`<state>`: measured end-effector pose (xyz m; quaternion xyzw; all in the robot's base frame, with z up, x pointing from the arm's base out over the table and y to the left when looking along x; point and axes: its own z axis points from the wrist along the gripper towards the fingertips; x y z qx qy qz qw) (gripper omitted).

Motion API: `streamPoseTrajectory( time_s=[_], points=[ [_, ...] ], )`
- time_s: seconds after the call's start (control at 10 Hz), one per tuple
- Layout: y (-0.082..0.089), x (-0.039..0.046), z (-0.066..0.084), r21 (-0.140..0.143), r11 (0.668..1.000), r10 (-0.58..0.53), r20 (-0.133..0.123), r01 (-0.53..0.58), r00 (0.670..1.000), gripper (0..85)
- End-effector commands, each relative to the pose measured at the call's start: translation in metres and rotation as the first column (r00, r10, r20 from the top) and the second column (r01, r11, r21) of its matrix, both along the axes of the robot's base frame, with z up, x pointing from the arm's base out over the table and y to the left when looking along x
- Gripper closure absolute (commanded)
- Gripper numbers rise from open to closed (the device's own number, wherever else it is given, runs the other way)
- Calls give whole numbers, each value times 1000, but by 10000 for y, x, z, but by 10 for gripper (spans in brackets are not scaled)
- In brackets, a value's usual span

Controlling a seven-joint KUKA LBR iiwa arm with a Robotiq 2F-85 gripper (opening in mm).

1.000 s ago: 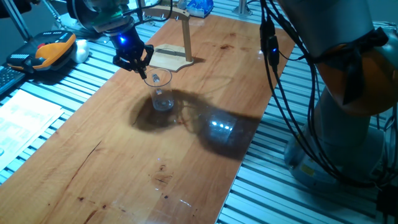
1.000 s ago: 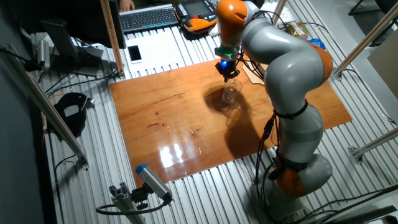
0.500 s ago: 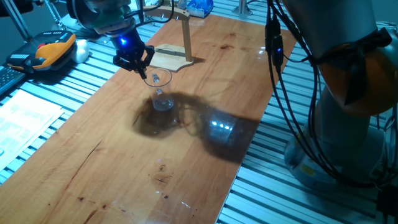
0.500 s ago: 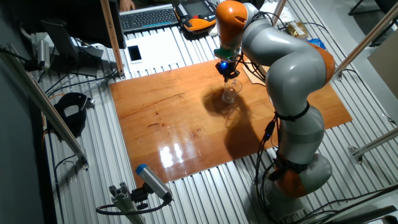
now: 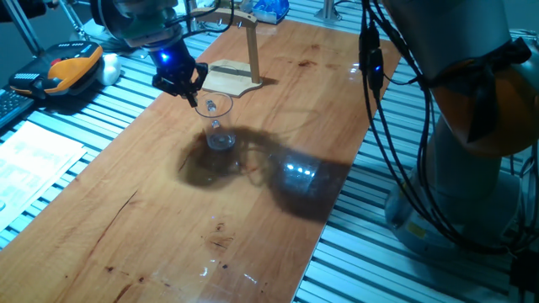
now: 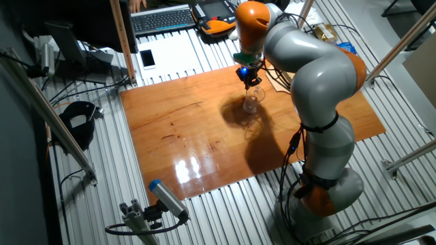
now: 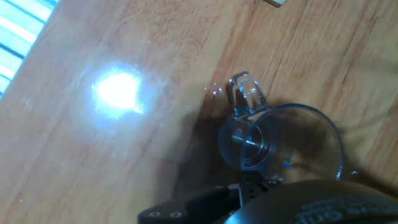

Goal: Put the cup on the cup rack

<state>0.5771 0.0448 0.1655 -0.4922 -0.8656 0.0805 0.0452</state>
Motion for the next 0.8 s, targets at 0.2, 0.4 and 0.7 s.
streamPoseTrajectory(
  time_s=[0.2,0.4,0.7],
  points=[
    [-16,48,-7,-4,999,-39,11,39,999,850],
    [30,86,-17,-32,998,-61,8,61,998,850],
    [58,104,-32,-58,995,-88,-25,87,996,850]
  ],
)
